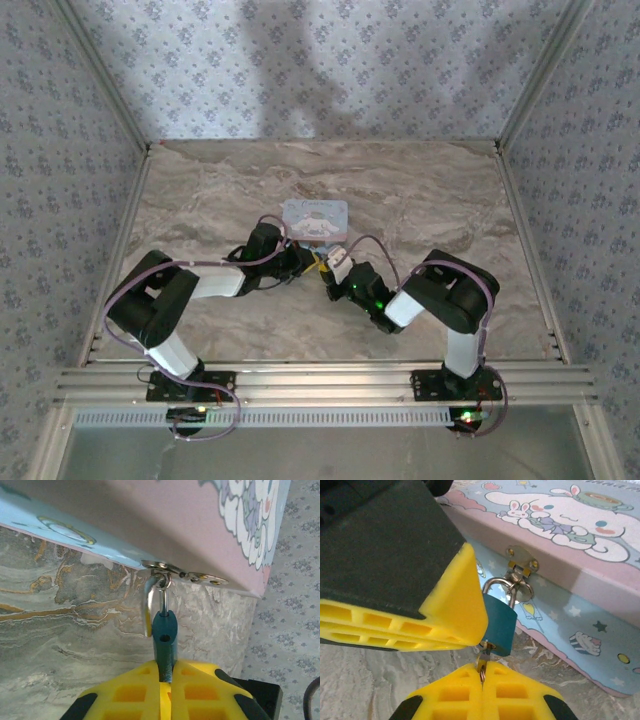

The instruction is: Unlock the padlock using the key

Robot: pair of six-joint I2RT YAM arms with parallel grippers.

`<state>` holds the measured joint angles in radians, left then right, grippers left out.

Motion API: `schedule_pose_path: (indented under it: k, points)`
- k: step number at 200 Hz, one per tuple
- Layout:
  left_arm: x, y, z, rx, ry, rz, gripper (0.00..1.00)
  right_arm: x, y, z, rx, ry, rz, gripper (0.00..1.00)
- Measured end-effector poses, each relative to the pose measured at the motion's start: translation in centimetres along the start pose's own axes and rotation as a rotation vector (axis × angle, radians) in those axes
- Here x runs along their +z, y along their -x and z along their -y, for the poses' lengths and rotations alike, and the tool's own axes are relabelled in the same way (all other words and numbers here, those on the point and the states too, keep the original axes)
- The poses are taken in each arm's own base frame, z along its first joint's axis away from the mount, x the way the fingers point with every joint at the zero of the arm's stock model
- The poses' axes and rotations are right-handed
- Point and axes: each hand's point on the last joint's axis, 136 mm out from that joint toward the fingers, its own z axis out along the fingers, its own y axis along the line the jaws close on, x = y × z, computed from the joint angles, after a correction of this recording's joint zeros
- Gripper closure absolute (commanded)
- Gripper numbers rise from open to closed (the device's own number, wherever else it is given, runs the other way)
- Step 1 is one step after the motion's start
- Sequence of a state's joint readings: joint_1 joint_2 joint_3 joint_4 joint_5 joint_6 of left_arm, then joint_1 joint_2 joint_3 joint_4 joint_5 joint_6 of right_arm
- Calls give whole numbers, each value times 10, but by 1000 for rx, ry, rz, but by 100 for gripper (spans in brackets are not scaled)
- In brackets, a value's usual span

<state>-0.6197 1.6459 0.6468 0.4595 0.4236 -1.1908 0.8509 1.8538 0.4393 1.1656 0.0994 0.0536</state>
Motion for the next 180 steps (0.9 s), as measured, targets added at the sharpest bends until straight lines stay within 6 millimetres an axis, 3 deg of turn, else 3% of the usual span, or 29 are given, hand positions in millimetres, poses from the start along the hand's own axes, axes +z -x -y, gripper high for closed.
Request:
schedule_pose_path:
  k: [39,86,121,180]
  points:
    - [-3,-6,-4,13,24,-26,65,-3,-6,5,85,-7,-14,100]
    - [-22,2,5,45,22,4,46,-4,-5,5,246,28,-9,100]
    - [-39,18,3,50,36,46,35,-5,-2,4,402,81,-9,100]
    - [-63,56,-14,38,103,118,26,-5,-3,3,676,150,-36,100]
